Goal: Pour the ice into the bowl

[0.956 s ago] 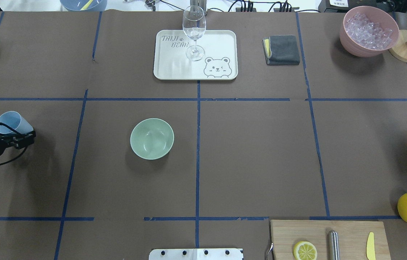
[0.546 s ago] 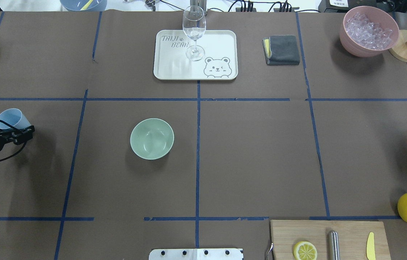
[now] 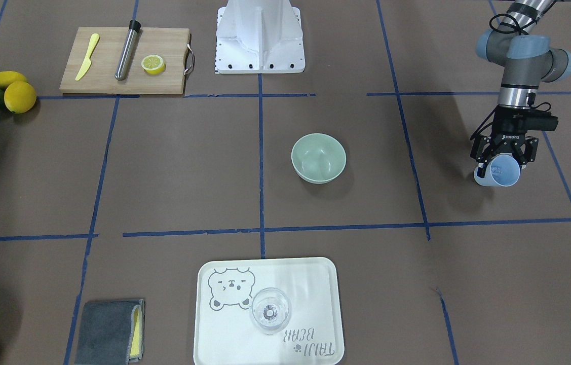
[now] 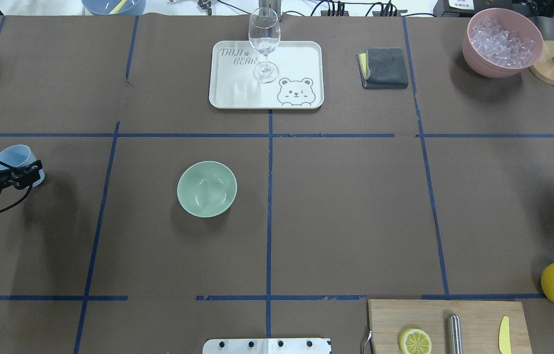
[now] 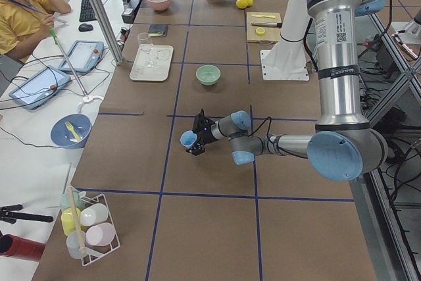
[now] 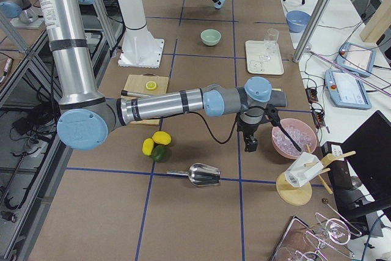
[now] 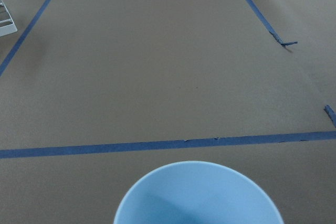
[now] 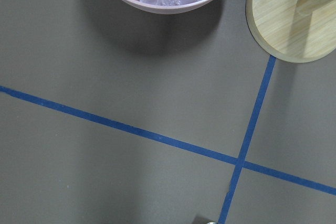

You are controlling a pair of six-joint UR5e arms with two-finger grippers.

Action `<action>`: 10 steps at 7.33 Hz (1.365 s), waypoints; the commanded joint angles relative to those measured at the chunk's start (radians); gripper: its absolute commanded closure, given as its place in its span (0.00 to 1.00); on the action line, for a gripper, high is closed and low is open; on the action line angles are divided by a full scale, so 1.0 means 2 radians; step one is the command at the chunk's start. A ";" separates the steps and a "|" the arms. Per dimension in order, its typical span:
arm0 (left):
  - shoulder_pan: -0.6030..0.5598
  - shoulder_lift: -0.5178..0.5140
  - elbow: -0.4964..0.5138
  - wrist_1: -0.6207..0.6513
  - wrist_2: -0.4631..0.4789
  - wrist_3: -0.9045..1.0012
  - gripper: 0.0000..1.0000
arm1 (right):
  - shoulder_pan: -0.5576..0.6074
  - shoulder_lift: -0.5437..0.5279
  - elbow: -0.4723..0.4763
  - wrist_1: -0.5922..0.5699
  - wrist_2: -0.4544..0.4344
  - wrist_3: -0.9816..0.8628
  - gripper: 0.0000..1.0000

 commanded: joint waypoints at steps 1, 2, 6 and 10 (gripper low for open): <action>0.001 0.000 0.000 0.000 0.001 0.000 0.09 | 0.001 -0.001 0.000 0.000 0.000 -0.001 0.00; 0.001 0.000 0.000 0.000 0.001 -0.001 0.09 | 0.001 -0.001 0.000 0.000 0.000 -0.001 0.00; 0.003 0.000 0.002 0.000 0.001 -0.001 0.09 | 0.003 -0.001 -0.001 0.000 0.000 -0.002 0.00; 0.004 -0.002 0.001 0.000 0.001 -0.002 0.14 | 0.004 -0.001 -0.001 0.000 0.000 -0.002 0.00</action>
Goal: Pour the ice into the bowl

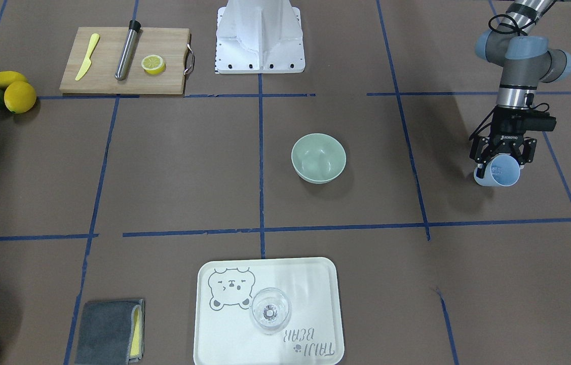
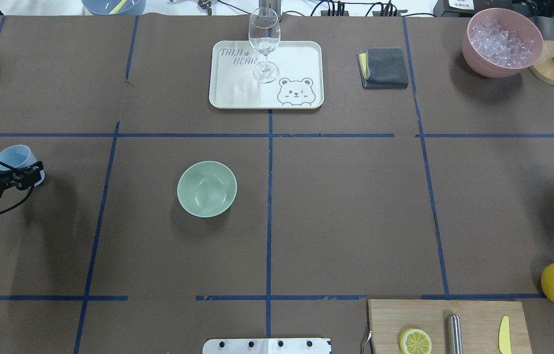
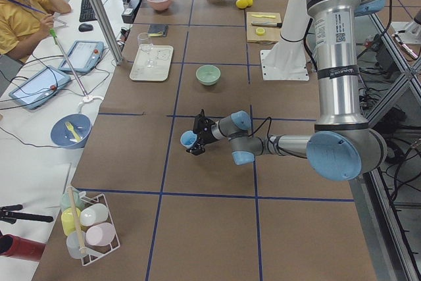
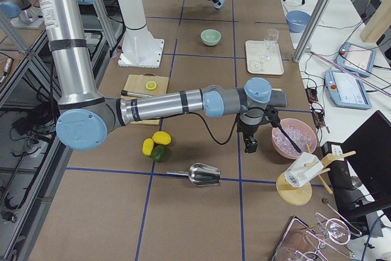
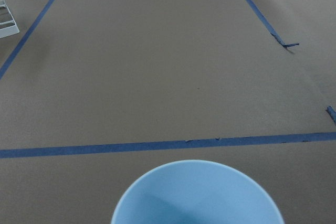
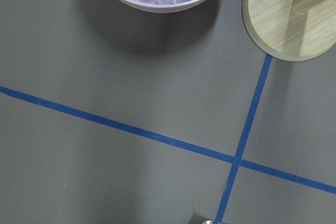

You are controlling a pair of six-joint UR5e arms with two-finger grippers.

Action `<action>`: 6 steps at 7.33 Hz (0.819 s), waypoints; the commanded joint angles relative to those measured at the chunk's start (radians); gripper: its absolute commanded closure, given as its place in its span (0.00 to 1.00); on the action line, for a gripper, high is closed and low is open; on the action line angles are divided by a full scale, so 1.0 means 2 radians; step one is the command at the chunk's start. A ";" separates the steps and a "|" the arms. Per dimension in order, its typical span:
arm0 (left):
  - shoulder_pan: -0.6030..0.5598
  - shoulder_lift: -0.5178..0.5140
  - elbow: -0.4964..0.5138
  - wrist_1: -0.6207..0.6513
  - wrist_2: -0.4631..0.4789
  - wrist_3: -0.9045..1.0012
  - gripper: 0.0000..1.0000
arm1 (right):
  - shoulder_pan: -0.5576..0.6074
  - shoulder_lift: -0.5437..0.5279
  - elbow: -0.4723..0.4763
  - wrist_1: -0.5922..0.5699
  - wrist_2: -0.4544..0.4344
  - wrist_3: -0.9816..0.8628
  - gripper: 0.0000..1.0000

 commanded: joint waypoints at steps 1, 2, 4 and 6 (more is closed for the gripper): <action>0.000 0.000 -0.001 0.000 0.000 -0.001 0.40 | 0.001 -0.001 0.000 0.000 0.000 -0.001 0.00; 0.000 0.001 -0.003 -0.001 0.000 -0.001 0.71 | 0.002 -0.001 0.001 0.000 0.000 -0.001 0.00; -0.003 0.009 -0.029 -0.001 0.000 0.003 1.00 | 0.003 -0.001 0.001 0.000 0.000 -0.001 0.00; -0.003 0.008 -0.057 0.000 -0.005 0.037 1.00 | 0.004 -0.001 0.001 0.000 0.000 -0.001 0.00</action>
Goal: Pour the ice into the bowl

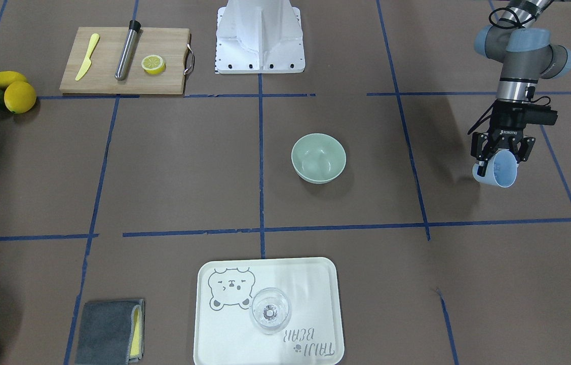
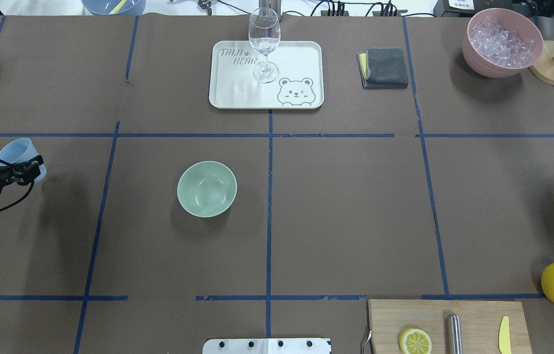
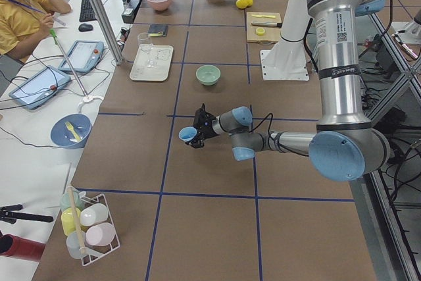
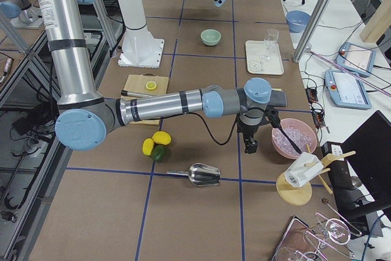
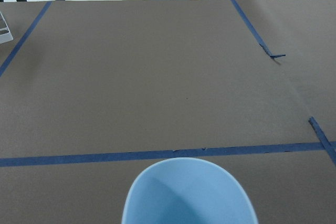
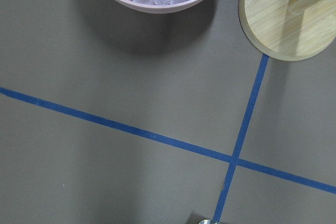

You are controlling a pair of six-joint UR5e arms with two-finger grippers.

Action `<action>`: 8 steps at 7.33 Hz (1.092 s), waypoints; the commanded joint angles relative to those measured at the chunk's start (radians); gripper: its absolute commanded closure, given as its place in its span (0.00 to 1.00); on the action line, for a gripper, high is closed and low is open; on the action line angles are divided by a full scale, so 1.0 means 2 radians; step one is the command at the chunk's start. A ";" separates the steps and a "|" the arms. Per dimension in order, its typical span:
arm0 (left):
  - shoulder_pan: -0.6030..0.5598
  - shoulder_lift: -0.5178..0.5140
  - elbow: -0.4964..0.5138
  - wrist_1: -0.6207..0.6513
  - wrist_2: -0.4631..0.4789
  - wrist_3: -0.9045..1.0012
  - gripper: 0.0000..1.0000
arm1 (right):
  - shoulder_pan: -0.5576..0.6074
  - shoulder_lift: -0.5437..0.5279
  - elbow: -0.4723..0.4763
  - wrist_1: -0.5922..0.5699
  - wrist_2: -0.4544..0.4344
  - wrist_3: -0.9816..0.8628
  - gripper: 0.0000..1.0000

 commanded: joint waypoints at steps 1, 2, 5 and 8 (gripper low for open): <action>-0.002 -0.006 -0.037 0.001 -0.002 0.078 1.00 | 0.000 0.000 0.000 0.000 0.000 0.000 0.00; -0.002 -0.012 -0.041 0.001 -0.002 0.127 1.00 | 0.001 -0.001 0.000 0.000 0.000 0.000 0.00; -0.024 -0.090 -0.041 0.009 -0.002 0.270 1.00 | 0.003 -0.002 0.000 0.000 0.000 0.001 0.00; -0.024 -0.180 -0.042 0.086 -0.002 0.294 1.00 | 0.004 -0.007 0.001 0.001 0.000 -0.001 0.00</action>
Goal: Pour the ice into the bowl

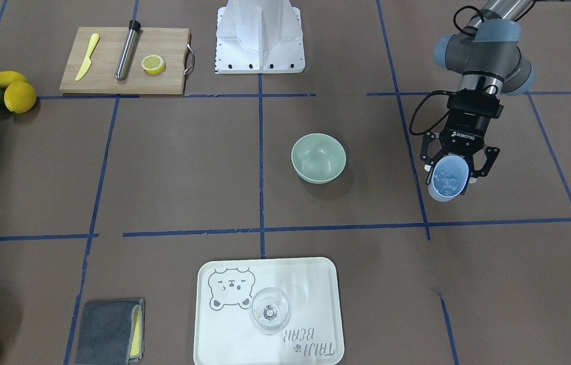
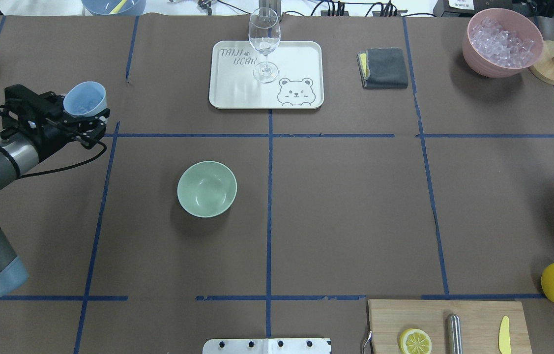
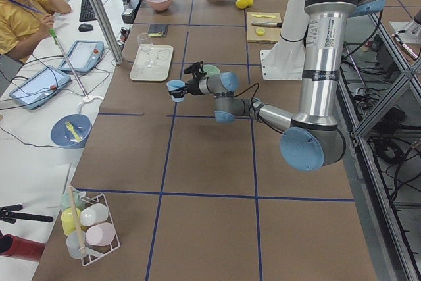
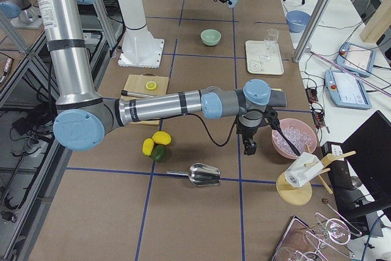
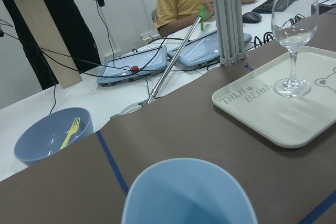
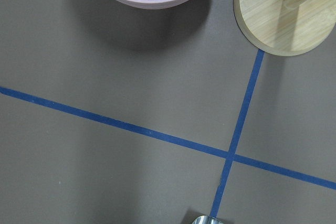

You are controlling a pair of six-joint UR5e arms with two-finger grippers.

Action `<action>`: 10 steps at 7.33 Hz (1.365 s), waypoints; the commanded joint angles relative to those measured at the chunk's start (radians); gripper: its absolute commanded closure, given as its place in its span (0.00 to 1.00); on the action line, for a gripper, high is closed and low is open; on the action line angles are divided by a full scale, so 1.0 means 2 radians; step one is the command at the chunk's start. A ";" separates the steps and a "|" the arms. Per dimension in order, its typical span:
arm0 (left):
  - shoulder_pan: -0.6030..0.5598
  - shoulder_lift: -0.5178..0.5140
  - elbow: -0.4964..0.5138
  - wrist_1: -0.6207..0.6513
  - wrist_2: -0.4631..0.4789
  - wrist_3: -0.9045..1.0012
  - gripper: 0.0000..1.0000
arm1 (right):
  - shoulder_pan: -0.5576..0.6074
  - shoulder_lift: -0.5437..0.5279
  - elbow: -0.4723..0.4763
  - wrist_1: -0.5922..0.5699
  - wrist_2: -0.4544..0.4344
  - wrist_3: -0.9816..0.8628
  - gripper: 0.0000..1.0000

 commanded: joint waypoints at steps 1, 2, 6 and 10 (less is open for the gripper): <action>0.001 -0.046 0.001 0.050 0.004 0.008 1.00 | 0.001 -0.003 0.000 0.000 0.000 0.000 0.00; 0.001 -0.048 -0.001 0.057 0.007 0.040 1.00 | 0.002 -0.006 0.000 -0.001 0.000 0.000 0.00; 0.040 -0.058 0.000 0.058 0.092 0.155 1.00 | 0.040 -0.060 0.000 -0.001 0.000 0.004 0.00; 0.132 -0.058 0.008 0.059 0.230 0.248 1.00 | 0.053 -0.095 -0.001 0.050 0.002 0.006 0.00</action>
